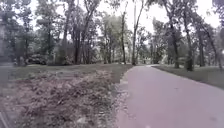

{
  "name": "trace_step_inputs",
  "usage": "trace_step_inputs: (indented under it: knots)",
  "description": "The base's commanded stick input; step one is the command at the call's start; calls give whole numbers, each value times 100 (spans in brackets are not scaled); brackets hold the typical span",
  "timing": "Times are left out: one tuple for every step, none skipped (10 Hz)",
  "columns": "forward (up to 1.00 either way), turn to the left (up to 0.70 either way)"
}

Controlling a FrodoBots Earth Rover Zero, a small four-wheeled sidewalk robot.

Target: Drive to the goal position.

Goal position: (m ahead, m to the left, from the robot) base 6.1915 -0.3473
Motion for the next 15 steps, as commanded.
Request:
trace_step_inputs:
  knots:
    - [69,0]
    - [69,0]
    - [68,0]
    - [68,0]
    - [68,0]
    - [68,0]
    - [68,0]
    - [68,0]
    - [68,0]
    - [68,0]
    - [69,0]
    - [69,0]
    - [69,0]
    - [69,0]
    - [69,0]
